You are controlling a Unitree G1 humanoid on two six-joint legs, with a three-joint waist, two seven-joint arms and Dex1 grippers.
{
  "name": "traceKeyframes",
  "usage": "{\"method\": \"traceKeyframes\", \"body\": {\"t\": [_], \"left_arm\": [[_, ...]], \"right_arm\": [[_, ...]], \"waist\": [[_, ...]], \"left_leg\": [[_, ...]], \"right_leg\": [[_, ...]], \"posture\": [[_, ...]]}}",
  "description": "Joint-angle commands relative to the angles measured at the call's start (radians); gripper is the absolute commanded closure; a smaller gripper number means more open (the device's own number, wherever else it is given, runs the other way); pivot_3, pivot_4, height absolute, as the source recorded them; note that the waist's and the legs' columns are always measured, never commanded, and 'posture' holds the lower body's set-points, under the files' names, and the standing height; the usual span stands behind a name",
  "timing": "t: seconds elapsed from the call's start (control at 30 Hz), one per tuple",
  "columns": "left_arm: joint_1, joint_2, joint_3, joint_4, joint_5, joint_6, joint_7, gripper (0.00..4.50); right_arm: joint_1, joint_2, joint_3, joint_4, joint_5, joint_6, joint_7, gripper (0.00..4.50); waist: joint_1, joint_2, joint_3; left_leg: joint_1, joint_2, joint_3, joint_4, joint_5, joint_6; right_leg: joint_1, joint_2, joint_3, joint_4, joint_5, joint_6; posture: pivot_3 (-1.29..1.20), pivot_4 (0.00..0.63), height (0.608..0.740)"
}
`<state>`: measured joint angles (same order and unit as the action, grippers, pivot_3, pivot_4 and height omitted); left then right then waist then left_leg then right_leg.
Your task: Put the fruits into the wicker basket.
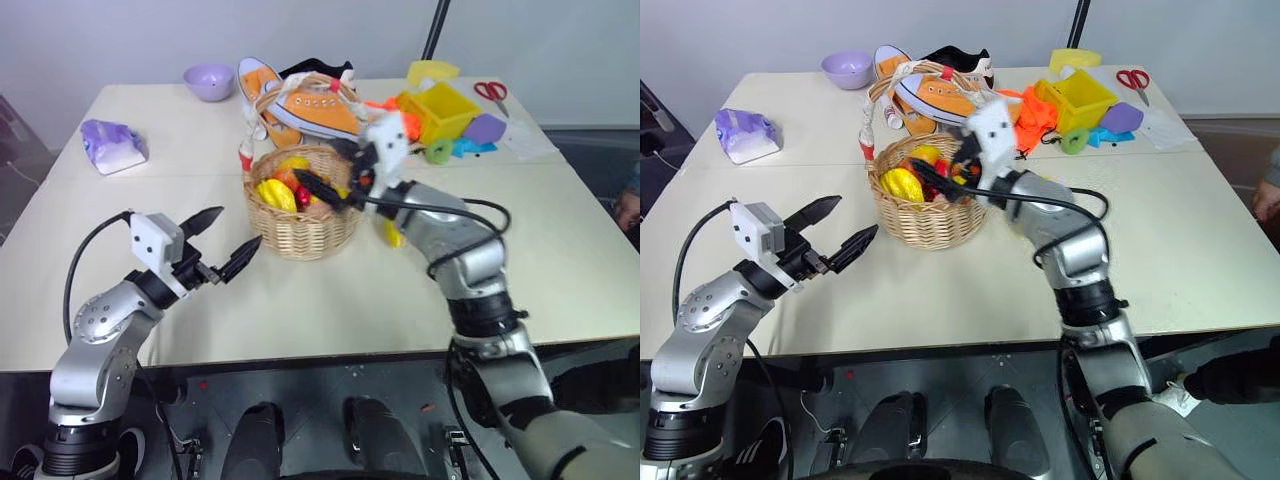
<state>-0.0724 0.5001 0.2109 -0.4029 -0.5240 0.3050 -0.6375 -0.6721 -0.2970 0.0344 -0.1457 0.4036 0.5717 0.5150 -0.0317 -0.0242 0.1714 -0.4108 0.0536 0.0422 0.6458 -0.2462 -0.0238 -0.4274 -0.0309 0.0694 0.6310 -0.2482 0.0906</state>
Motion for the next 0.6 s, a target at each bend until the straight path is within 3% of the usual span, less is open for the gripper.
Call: {"method": "traceKeyframes", "body": {"t": [0.03, 0.13, 0.23, 0.37, 0.6], "left_arm": [[-0.019, 0.01, 0.009, -0.002, -0.026, -0.015, -0.032, 0.01], [-0.049, -0.004, 0.027, 0.024, -0.073, -0.033, -0.07, 0.01], [-0.064, 0.027, -0.005, 0.062, -0.09, -0.039, -0.179, 0.01], [-0.084, 0.054, -0.029, 0.098, -0.09, -0.039, -0.255, 0.01], [-0.083, 0.072, -0.065, 0.1, -0.069, -0.035, -0.3, 0.01]], "right_arm": [[0.179, -0.085, -0.119, -0.249, 0.071, 0.083, -0.013, 0.01], [0.386, -0.139, -0.161, -0.385, 0.033, 0.085, -0.053, 0.01], [0.512, -0.112, -0.166, -0.426, -0.057, 0.097, -0.193, 0.01], [0.548, -0.053, -0.14, -0.434, -0.097, 0.12, -0.293, 0.01], [0.506, -0.039, -0.076, -0.372, -0.165, 0.153, -0.345, 0.01]], "waist": [[0.003, 0.0, 0.0], [0.012, 0.0, 0.0], [0.003, 0.0, 0.0], [-0.015, 0.0, 0.0], [-0.013, 0.0, 0.0]], "left_leg": [[0.0, 0.0, 0.0, 0.0, 0.0, 0.0], [0.001, 0.0, 0.0, -0.001, 0.0, 0.0], [0.002, 0.0, 0.0, -0.001, 0.0, 0.0], [0.003, 0.0, 0.0, 0.0, 0.0, 0.0], [0.002, 0.0, 0.0, 0.0, 0.0, 0.0]], "right_leg": [[0.0, 0.0, 0.0, 0.0, 0.0, 0.0], [0.0, 0.0, 0.0, 0.0, 0.0, 0.0], [0.0, 0.001, 0.001, 0.0, 0.0, -0.001], [0.0, 0.001, 0.002, 0.001, 0.001, -0.003], [0.0, 0.002, 0.002, 0.0, 0.001, -0.002]], "posture": [[0.0, 0.15, 0.74], [0.0, 0.15, 0.74], [0.0, 0.15, 0.74], [0.0, 0.15, 0.74], [0.0, 0.15, 0.74]]}}
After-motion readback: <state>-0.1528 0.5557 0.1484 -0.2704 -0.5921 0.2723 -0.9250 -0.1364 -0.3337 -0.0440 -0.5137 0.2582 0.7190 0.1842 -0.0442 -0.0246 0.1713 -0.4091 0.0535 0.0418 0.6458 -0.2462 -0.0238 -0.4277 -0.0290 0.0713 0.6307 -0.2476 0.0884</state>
